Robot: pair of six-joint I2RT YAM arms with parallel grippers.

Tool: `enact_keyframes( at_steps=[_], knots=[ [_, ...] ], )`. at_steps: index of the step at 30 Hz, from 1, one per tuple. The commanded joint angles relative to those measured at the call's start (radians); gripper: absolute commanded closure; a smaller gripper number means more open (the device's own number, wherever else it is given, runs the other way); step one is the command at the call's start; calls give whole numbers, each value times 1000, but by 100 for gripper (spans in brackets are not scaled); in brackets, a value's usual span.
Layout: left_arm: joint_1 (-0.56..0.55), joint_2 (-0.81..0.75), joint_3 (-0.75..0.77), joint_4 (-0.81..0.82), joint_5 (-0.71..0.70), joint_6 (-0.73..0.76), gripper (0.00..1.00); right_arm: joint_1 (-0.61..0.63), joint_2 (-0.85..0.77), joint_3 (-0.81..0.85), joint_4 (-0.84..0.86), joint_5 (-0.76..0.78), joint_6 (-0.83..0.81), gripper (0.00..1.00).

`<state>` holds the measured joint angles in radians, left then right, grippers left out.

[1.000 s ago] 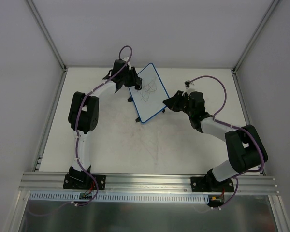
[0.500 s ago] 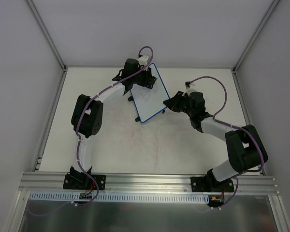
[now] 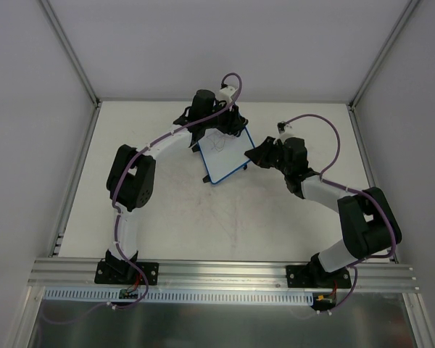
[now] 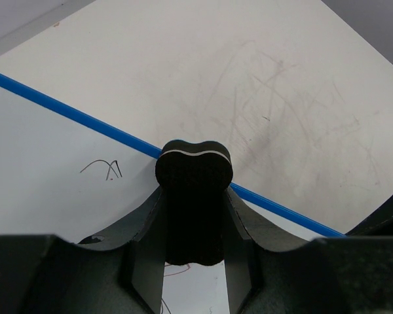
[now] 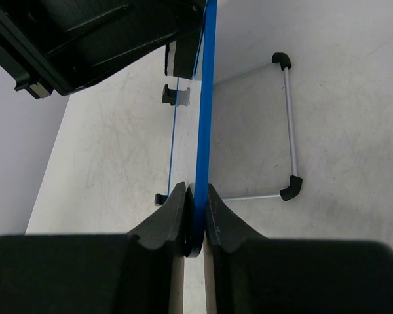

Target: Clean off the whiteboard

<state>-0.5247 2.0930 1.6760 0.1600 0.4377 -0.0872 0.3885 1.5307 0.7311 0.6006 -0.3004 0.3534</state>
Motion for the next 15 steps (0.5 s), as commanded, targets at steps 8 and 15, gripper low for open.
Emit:
enact_keyframes(
  at_steps=[8, 15],
  knots=[
    [-15, -21, -15, 16, -2, -51, 100, -11, -30, 11, -74, -149, -172, 100],
    [80, -4, -42, 16, -10, -203, 100, -17, -49, -6, -96, -161, -205, 100]
  ],
)
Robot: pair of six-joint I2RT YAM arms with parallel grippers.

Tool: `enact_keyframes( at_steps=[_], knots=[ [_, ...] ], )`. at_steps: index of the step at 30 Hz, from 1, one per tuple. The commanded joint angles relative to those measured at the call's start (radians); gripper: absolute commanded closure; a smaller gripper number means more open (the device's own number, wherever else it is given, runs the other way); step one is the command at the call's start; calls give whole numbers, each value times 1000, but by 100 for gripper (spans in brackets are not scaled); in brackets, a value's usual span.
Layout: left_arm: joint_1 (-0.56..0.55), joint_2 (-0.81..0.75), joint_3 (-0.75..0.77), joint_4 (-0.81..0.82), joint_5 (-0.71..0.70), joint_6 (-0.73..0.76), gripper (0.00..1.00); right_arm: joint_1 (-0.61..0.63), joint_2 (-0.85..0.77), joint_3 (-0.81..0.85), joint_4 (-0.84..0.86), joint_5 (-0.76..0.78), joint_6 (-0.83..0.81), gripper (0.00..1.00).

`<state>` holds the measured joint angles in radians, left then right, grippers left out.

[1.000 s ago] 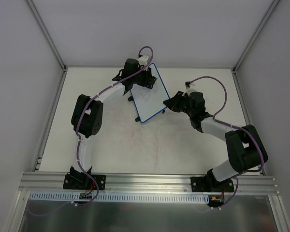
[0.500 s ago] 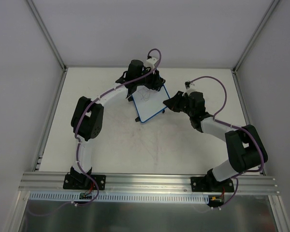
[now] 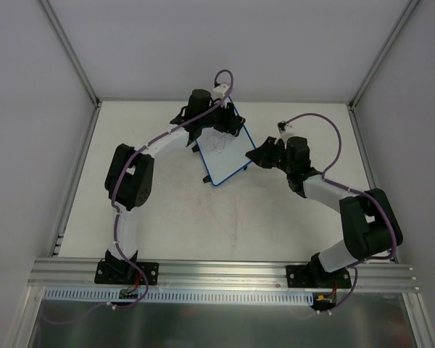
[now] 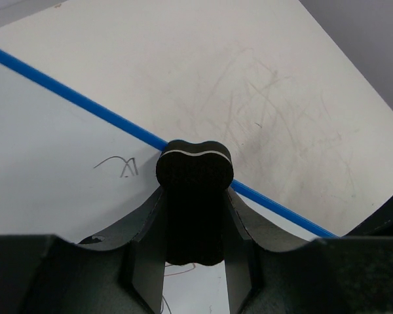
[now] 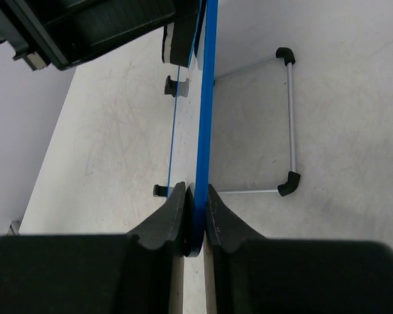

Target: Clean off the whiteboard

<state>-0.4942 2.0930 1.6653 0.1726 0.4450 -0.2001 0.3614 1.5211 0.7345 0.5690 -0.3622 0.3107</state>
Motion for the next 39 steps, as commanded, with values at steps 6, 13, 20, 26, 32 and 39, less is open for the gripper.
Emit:
enact_keyframes(
  at_steps=[6, 13, 20, 26, 32, 39],
  knots=[
    [120, -36, -105, 4, -69, -162, 100, 7, -38, -9, -84, -113, -179, 100],
    [184, -37, -174, -30, -114, -242, 100, 2, -59, -21, -107, -116, -188, 100],
    [201, -42, -217, -71, -215, -297, 100, 2, -75, -37, -112, -127, -180, 100],
    [203, -10, -165, -29, -137, -285, 100, 2, -65, -44, -109, -142, -177, 100],
    [186, 7, -102, 21, -68, -224, 100, 2, -62, -61, -86, -153, -173, 100],
    [132, -4, -53, 27, -3, -119, 100, 13, -58, -50, -84, -153, -180, 100]
  ],
)
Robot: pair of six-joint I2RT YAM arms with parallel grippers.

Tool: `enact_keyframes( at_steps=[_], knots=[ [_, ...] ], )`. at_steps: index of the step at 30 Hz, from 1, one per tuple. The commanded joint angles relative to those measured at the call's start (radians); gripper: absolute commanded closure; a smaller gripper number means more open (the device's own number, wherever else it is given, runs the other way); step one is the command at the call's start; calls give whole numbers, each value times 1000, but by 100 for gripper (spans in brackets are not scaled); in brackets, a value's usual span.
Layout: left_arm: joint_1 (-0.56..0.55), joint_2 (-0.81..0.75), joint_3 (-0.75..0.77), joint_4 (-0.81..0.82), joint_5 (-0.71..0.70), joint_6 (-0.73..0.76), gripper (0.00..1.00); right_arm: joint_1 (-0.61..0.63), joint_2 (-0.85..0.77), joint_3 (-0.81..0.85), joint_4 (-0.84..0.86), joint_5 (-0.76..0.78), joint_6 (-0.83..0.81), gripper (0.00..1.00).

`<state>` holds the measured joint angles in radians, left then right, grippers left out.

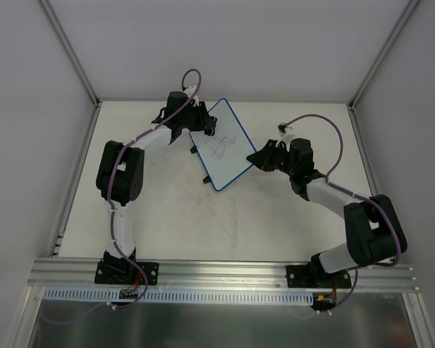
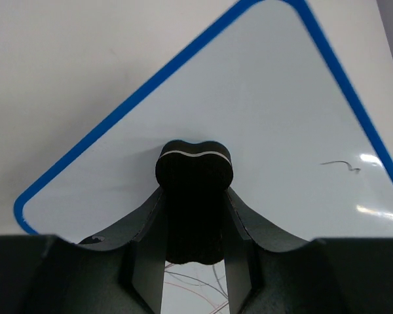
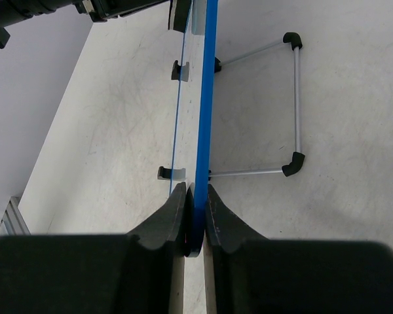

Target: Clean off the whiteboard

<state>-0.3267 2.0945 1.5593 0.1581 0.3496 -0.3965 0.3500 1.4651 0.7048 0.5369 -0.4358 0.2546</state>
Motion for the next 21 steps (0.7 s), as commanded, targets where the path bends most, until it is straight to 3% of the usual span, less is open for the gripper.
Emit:
enact_keyframes(
  at_steps=[1, 8, 12, 21],
  knots=[
    [-50, 1, 71, 40, 106, 90, 100, 27, -2, -19, -52, -78, -124, 100],
    [-175, -2, 136, -43, 94, 321, 100, 32, 17, -8, -52, -84, -124, 100],
    [-209, -11, 139, -46, 115, 378, 100, 35, 23, -4, -54, -86, -127, 100],
    [-181, 27, 191, -115, -38, 294, 100, 35, 24, -2, -54, -86, -126, 100]
  ],
)
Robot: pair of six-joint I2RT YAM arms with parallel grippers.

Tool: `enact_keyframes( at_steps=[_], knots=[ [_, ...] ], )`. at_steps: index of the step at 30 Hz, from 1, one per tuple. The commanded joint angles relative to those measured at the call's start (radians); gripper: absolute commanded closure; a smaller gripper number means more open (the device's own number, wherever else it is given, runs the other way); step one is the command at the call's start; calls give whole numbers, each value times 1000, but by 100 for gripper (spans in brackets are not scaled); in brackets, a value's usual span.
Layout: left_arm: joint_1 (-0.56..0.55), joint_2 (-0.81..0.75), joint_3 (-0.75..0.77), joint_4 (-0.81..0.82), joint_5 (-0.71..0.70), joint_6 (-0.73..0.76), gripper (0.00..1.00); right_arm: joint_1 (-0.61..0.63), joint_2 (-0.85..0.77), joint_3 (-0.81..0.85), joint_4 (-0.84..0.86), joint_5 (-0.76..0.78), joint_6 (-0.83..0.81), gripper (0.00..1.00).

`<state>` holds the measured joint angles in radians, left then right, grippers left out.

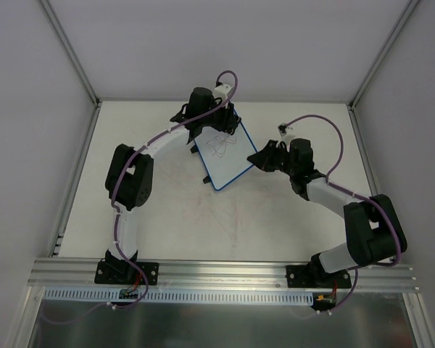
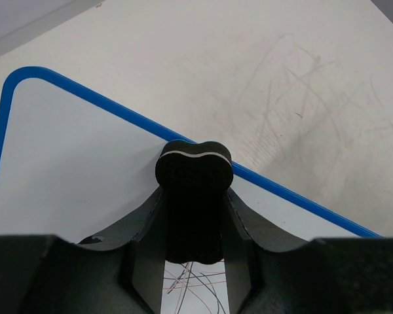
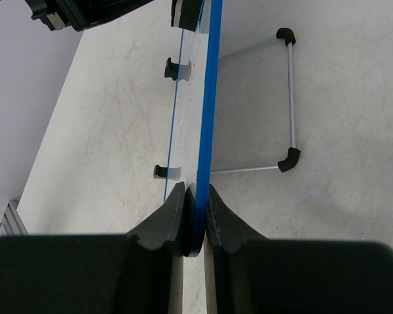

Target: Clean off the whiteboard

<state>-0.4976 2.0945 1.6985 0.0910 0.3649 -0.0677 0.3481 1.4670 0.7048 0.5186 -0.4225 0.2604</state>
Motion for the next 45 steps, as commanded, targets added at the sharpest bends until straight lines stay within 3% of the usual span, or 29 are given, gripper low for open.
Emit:
enact_keyframes(
  at_steps=[1, 9, 17, 22, 33, 45],
  knots=[
    [13, 51, 79, -62, -55, -56, 100, 37, 21, -2, -35, -99, -132, 100],
    [165, 76, 23, -114, -84, -319, 100, 37, 21, -1, -35, -99, -131, 100],
    [220, 75, -46, -119, -61, -396, 100, 37, 24, 2, -35, -99, -130, 100],
    [199, 91, 3, -117, 9, -347, 100, 37, 26, 4, -35, -101, -128, 100],
    [47, 1, 12, -116, -90, -54, 100, 35, 36, 12, -37, -108, -127, 100],
    [-48, -60, -25, -94, -55, 106, 100, 37, 49, 19, -37, -116, -127, 100]
  ],
)
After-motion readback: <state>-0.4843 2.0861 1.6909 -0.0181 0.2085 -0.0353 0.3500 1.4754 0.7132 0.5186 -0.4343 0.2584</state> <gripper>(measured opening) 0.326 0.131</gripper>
